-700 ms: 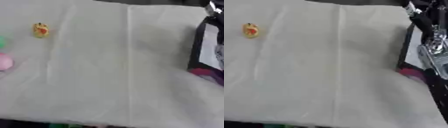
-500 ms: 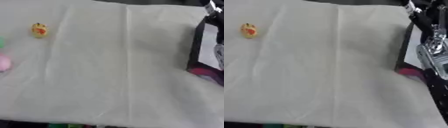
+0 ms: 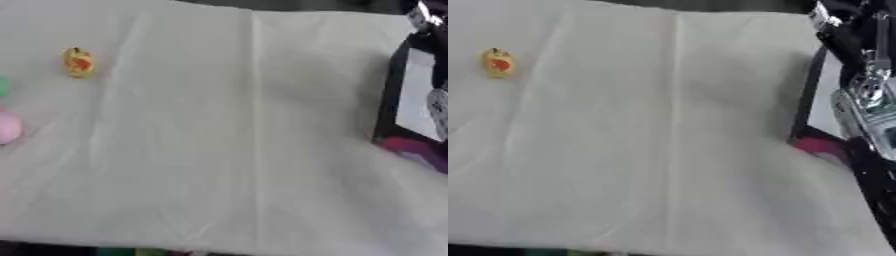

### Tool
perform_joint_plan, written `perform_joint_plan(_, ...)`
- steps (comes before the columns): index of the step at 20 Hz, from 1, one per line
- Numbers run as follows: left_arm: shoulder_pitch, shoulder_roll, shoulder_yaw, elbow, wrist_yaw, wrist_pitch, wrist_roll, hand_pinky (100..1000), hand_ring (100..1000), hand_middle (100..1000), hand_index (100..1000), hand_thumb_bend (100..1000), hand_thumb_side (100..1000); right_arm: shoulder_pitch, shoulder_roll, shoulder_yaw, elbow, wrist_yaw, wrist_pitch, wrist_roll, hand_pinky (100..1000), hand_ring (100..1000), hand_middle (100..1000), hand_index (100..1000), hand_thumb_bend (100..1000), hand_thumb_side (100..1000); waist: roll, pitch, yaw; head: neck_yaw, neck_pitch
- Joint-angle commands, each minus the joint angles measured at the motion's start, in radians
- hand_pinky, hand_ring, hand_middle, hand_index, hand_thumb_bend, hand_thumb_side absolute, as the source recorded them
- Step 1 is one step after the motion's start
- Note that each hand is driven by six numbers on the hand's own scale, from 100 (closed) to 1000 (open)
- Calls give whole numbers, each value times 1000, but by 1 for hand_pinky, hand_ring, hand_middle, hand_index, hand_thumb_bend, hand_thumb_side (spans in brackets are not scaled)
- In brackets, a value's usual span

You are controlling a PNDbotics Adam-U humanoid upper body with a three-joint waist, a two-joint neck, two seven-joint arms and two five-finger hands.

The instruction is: Pick up the objects with one hand, pass them to the other hand, and then place them into the box on the other side of the table.

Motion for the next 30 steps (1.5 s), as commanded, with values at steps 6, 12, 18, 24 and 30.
perform_joint_plan(6,-19,127,12,-1,-46,45,-13,840,816,744,922,1000,540,-17,-51,-4,-39,7,7,9,814,678,707,817,790,405,11,-31,3,86,-12)
perform_joint_plan(12,-49,270,-27,48,-135,142,-124,872,839,757,943,1000,498,-15,-64,1,-58,14,19,16,813,675,707,816,801,403,14,-31,-2,117,-23)
perform_joint_plan(18,-133,441,-88,143,-320,206,-448,925,869,775,941,1000,358,-14,-81,8,-74,20,32,28,813,671,706,816,806,395,23,-34,-8,122,-17)
perform_joint_plan(24,-248,496,-126,272,-514,151,-727,964,889,788,899,928,394,-14,-96,16,-86,24,44,40,812,665,705,815,814,376,24,-26,-16,104,-27)
perform_joint_plan(30,-386,472,-167,453,-812,94,-919,996,889,783,855,763,400,-18,-106,22,-98,26,53,46,812,657,698,812,817,365,27,-16,-35,113,-27)
